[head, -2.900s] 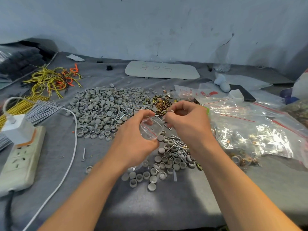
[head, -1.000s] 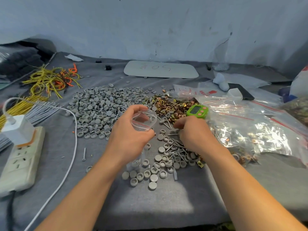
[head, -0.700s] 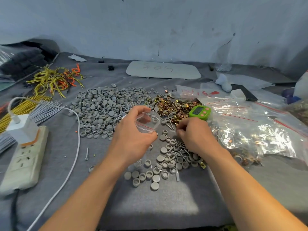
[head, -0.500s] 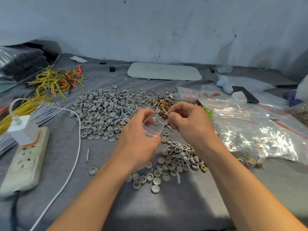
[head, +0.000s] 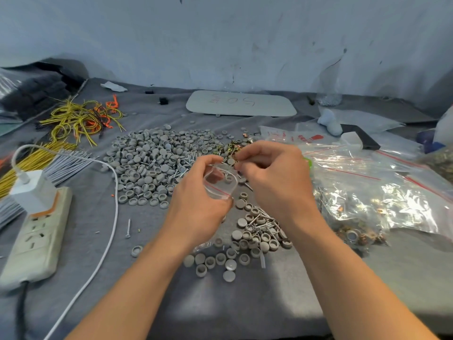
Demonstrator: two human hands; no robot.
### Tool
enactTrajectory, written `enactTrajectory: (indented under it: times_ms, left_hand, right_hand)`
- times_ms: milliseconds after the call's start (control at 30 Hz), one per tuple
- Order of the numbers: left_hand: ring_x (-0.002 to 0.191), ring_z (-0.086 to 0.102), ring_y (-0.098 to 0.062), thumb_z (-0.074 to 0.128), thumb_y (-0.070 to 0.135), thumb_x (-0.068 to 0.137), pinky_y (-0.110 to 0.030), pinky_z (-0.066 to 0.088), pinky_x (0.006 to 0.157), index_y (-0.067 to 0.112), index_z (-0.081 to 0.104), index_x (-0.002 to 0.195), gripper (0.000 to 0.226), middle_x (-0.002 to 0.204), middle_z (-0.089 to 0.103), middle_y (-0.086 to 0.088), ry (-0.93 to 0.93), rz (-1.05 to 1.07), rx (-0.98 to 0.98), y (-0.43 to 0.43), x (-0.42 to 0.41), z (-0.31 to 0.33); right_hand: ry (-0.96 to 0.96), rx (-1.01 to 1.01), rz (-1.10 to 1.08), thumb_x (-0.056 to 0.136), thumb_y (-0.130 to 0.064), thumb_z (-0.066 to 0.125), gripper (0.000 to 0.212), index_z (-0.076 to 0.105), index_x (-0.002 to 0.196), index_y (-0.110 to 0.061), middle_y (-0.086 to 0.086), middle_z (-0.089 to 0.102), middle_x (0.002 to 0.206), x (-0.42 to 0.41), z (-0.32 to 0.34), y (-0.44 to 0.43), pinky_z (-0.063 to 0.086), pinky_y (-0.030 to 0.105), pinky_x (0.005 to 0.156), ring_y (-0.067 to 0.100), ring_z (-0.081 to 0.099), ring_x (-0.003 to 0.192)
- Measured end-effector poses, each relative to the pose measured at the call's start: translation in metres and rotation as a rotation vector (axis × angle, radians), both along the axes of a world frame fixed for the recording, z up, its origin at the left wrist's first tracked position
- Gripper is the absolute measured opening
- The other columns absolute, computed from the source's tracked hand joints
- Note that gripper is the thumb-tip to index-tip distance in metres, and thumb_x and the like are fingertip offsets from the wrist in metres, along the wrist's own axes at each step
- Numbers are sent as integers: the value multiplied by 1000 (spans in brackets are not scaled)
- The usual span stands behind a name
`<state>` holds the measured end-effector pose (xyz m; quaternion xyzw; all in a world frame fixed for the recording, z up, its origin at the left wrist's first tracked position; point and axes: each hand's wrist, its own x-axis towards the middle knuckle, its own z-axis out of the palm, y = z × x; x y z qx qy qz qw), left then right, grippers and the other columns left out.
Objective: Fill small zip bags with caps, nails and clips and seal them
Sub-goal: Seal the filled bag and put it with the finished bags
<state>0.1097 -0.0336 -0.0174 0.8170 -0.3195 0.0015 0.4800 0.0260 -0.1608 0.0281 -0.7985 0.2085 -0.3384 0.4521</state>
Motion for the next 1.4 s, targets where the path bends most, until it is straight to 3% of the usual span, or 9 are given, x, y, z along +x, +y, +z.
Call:
enactTrajectory:
  times_ms: [67,200,267,367,600,733,967,1200,1400]
  left_hand:
    - [99,58,15,81,12,73,-1,40,74,44,53,123,66,105,66,21,3,0,-15,3,3,-1]
    - [97,56,18,82,15,74,0,41,69,48,51,121,65,104,66,21,17,33,-38,8,5,1]
    - [96,54,21,81,16,74,-4,42,68,49,49,123,67,104,64,22,24,54,-53,10,6,1]
    - [96,53,22,81,17,75,-9,40,72,51,47,123,68,104,64,23,27,54,-54,9,5,1]
    - [99,48,27,83,13,74,6,36,70,46,48,125,70,102,63,21,-21,52,-19,4,5,0]
    - [96,44,33,83,11,74,9,32,71,41,50,129,71,103,62,22,-50,44,6,3,3,1]
    - [91,55,20,84,19,68,-8,41,68,49,47,129,77,99,61,27,-44,13,54,-5,-10,3]
    - [89,61,17,85,22,70,-5,46,65,51,52,121,67,98,68,31,-14,-65,-10,-9,-11,5]
    - [90,65,8,82,4,69,-8,48,66,41,57,124,71,101,69,15,129,-46,-167,-7,-2,5]
  right_hand:
    - [104,-58,-101,86,-7,73,24,79,80,-29,-19,76,74,-4,-1,-14,57,16,68,-3,70,70]
    - [703,-301,-104,87,-12,69,19,78,94,-27,-1,76,100,-8,-18,-32,61,42,89,23,70,91]
    - [889,-327,-40,87,-15,68,16,77,98,-23,4,74,103,-7,-24,-33,61,42,88,28,69,94]
    - [948,-338,11,87,-16,68,11,76,94,-19,6,73,95,-9,-27,-36,62,42,83,28,68,89]
    - [998,-448,79,88,-20,67,8,71,95,-18,5,72,93,-10,-24,-31,61,42,84,30,68,89]
    - [916,-522,5,90,-15,65,11,71,93,-23,3,73,92,-12,-21,-30,60,41,84,29,69,87]
    - [172,-188,30,87,-13,71,19,71,75,-27,-12,68,66,-15,-2,-16,43,12,55,2,60,61]
    - [154,-255,226,78,-11,76,22,84,87,-30,-16,77,80,-12,3,7,53,13,71,-1,70,78]
    - [64,2,-30,86,-8,73,22,83,86,-28,-17,77,77,-18,2,-20,62,27,74,2,73,76]
